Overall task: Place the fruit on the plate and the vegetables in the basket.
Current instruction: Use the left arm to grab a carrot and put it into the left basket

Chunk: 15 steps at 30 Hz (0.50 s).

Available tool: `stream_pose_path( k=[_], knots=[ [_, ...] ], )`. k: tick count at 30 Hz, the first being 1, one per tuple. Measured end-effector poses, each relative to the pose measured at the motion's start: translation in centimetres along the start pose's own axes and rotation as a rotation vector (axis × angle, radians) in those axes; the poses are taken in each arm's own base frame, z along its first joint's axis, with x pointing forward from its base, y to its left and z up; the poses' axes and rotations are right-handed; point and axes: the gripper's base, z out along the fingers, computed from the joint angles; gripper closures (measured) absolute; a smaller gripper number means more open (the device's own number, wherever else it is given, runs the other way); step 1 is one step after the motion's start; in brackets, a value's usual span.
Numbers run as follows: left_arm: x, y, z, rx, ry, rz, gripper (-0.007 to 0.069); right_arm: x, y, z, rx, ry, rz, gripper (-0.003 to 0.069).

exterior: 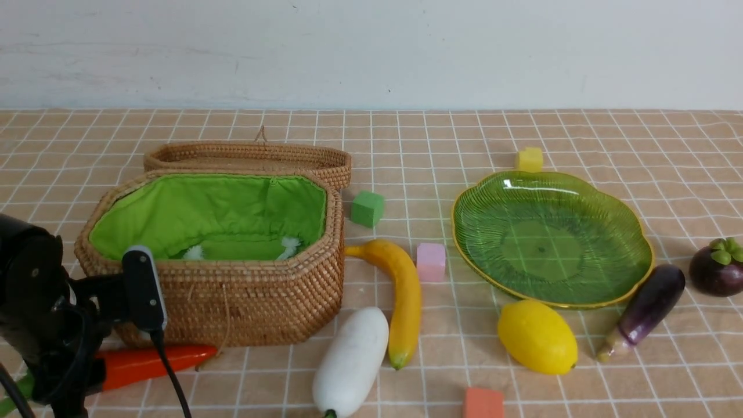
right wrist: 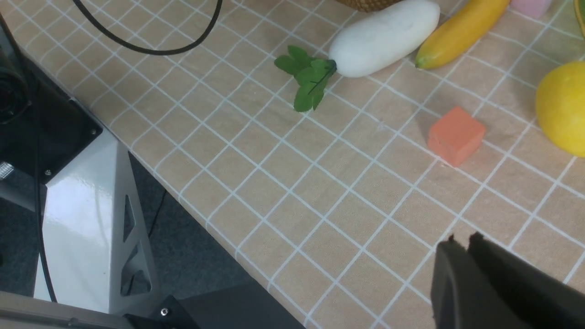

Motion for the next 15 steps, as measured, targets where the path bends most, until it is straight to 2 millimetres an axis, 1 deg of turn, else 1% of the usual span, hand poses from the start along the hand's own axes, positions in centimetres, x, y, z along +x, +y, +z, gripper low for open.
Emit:
stream_pose_path(
  k=[9, 12, 15],
  knots=[
    [0.3, -0.4, -0.3, 0.037, 0.031, 0.047, 0.0291, 0.0, 0.0, 0.0, 0.0, -0.001, 0.0, 0.0603],
    [0.6, -0.8, -1.1, 0.061, 0.035, 0.025, 0.0291, -0.1, 0.0, 0.0, 0.002, -0.006, 0.0, 0.0602],
    [0.8, -1.0, -2.8, 0.048, 0.006, -0.008, 0.0291, -0.1, 0.0, 0.0, 0.003, -0.007, 0.0, 0.0601]
  ],
)
